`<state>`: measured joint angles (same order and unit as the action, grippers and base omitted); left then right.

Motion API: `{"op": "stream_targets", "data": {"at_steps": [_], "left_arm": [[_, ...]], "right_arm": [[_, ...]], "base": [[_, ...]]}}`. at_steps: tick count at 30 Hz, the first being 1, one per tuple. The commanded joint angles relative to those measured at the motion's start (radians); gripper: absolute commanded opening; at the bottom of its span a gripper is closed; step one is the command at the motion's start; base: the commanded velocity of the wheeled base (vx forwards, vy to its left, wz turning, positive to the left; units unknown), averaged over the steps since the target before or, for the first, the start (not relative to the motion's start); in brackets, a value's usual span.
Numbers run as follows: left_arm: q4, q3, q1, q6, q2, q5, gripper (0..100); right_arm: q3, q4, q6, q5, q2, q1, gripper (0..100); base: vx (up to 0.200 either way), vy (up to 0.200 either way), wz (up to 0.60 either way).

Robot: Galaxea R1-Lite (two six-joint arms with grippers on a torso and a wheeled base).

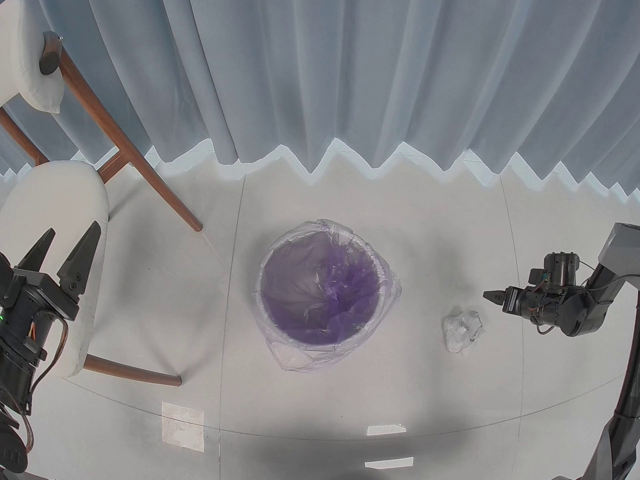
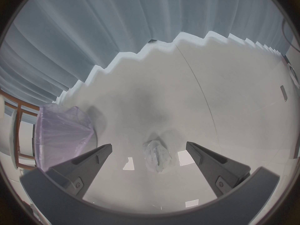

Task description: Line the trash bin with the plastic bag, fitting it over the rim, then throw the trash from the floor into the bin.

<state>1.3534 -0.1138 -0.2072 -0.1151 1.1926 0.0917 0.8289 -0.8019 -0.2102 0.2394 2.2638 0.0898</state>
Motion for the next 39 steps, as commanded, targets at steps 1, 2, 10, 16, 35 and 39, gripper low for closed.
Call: {"op": "stream_targets", "data": {"at_steps": [1,2,10,16,35,39], "left_arm": [[-0.005,-0.01,0.003,0.0,-0.013,-0.004,100],[-0.005,-0.009,0.002,0.0,-0.013,-0.006,100],[-0.034,-0.006,0.002,0.002,-0.014,-0.003,100],[-0.037,0.0,0.002,0.003,-0.014,-0.003,100],[-0.042,0.023,-0.001,0.04,-0.005,-0.006,100],[-0.042,0.022,0.002,0.054,-0.005,-0.007,100]], "right_arm": [[0.147,0.059,0.014,-0.003,0.158,-0.01,100],[0.168,0.07,0.025,-0.003,0.174,-0.012,100],[0.392,0.31,0.104,-0.014,0.276,-0.015,100],[0.518,0.514,0.129,-0.022,0.31,-0.015,100],[0.823,0.905,0.216,-0.018,0.381,-0.016,100],[0.881,0.998,0.221,-0.018,0.395,-0.016,100]], "base": [[0.0,0.0,0.0],[0.0,0.0,0.0],[0.0,0.0,0.0],[0.0,0.0,0.0],[0.0,0.0,0.0],[0.0,0.0,0.0]]}}
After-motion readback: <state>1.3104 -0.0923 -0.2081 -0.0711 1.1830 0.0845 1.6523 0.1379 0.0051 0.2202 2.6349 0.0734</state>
